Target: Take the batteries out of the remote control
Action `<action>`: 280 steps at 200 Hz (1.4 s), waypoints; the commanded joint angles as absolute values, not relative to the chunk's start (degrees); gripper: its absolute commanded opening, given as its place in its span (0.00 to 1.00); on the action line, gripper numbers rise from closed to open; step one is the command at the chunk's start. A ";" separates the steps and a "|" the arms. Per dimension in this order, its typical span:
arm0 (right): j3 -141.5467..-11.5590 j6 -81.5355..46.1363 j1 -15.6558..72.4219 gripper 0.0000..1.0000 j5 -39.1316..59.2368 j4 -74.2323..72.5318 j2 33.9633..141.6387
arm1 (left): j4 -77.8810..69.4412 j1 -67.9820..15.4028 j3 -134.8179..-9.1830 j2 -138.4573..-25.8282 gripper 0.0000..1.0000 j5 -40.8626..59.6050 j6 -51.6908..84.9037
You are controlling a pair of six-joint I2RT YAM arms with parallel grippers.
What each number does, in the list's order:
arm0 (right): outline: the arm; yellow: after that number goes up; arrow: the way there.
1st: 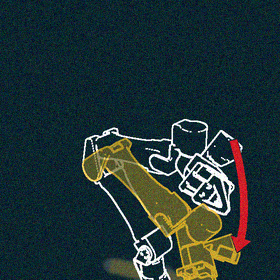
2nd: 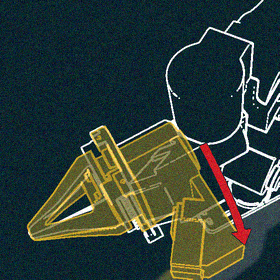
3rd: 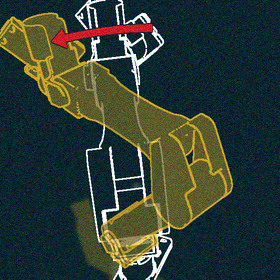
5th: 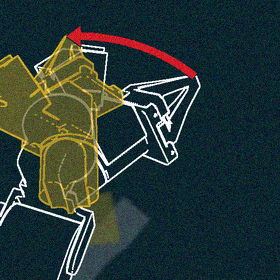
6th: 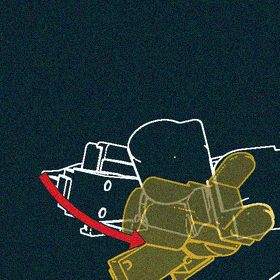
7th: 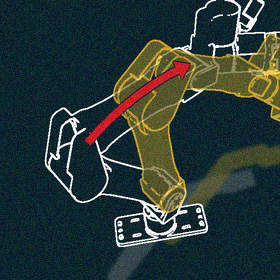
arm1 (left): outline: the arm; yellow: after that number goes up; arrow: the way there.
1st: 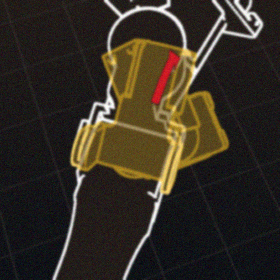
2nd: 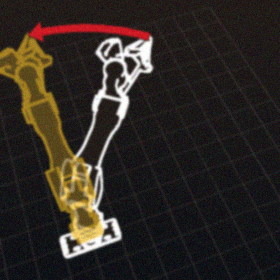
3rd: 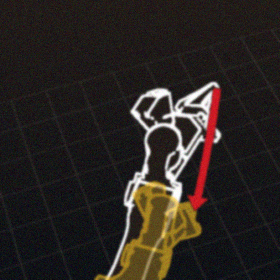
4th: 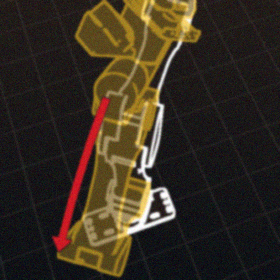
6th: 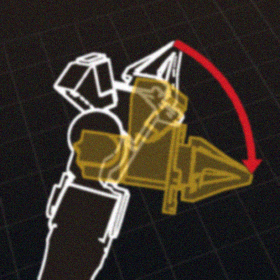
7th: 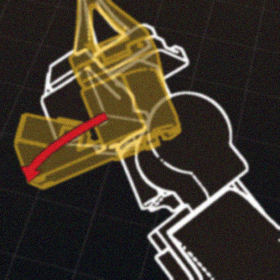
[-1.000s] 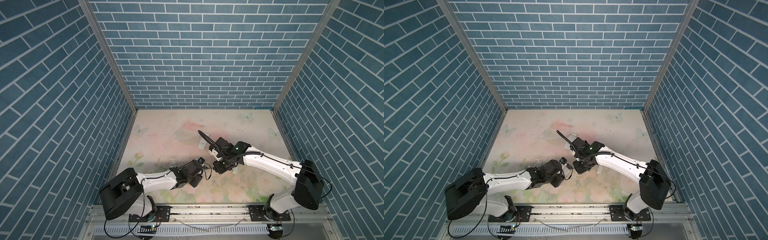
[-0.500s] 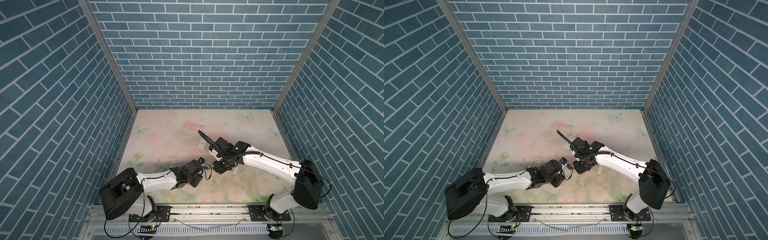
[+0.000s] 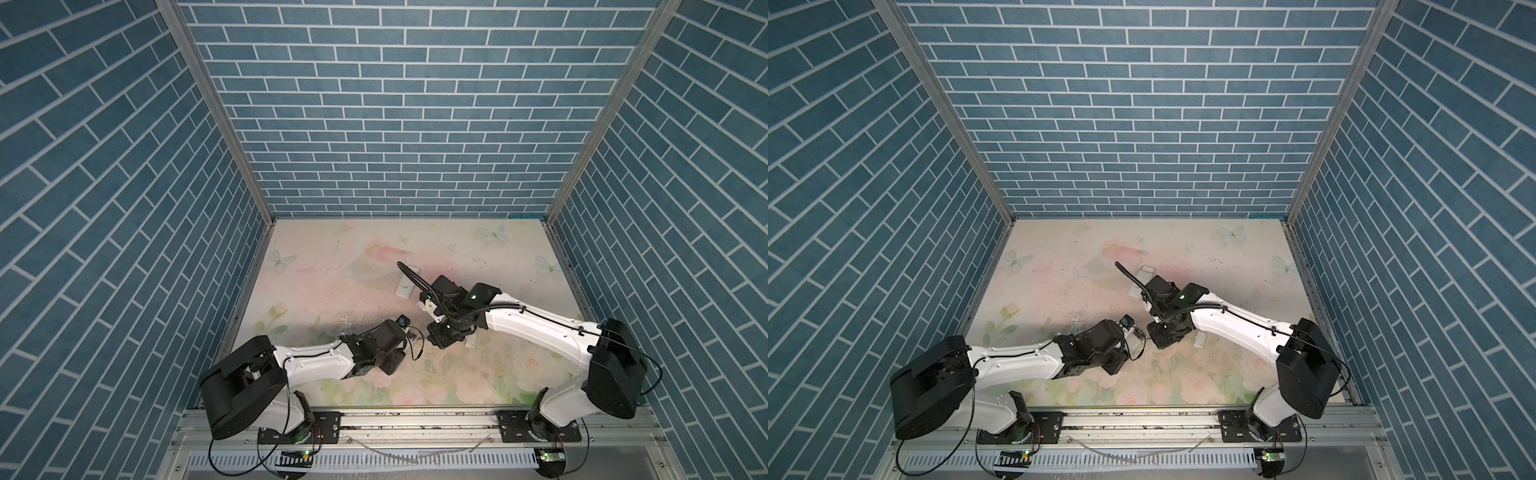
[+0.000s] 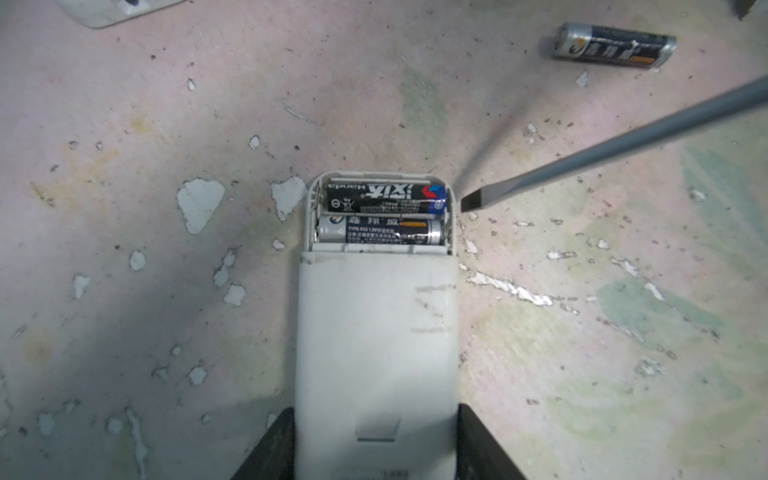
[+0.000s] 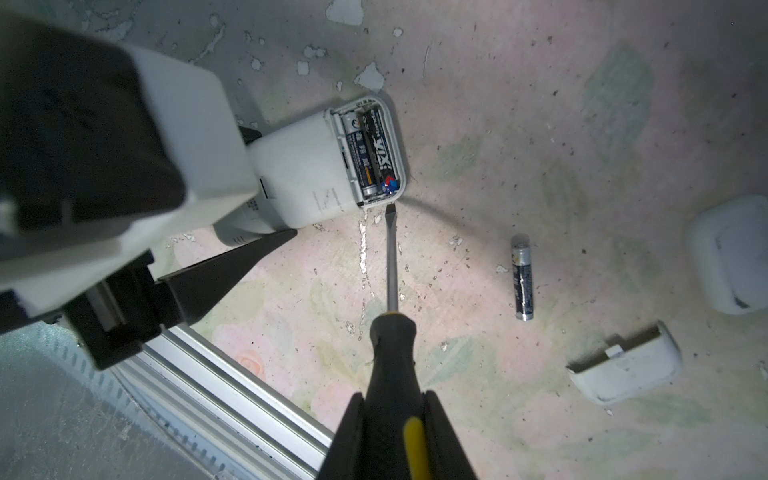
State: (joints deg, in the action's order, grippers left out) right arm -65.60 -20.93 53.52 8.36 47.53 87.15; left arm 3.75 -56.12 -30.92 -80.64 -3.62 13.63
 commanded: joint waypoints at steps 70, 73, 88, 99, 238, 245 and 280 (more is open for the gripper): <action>-64.96 -20.62 53.11 0.00 8.02 48.20 85.95 | 5.34 -57.27 -30.60 -82.71 0.46 0.16 12.83; -65.02 -20.55 53.18 0.00 8.08 48.11 85.96 | 5.36 -57.28 -30.60 -82.69 0.46 0.10 12.84; -64.97 -20.50 53.09 0.00 8.26 47.98 86.19 | 5.44 -57.23 -30.60 -82.70 0.46 0.09 12.89; -65.04 -20.56 53.10 0.00 8.14 47.99 86.22 | 5.53 -57.30 -30.58 -82.61 0.46 0.09 12.83; -65.64 -20.57 53.00 0.00 7.95 47.72 85.93 | 5.36 -57.46 -30.82 -83.22 0.46 0.26 12.80; -65.59 -20.57 53.00 0.00 7.91 47.62 85.96 | 5.36 -57.44 -30.90 -83.23 0.46 0.26 12.88; -65.75 -20.57 53.01 0.00 7.99 47.46 86.21 | 5.36 -57.40 -30.94 -83.23 0.46 0.36 12.87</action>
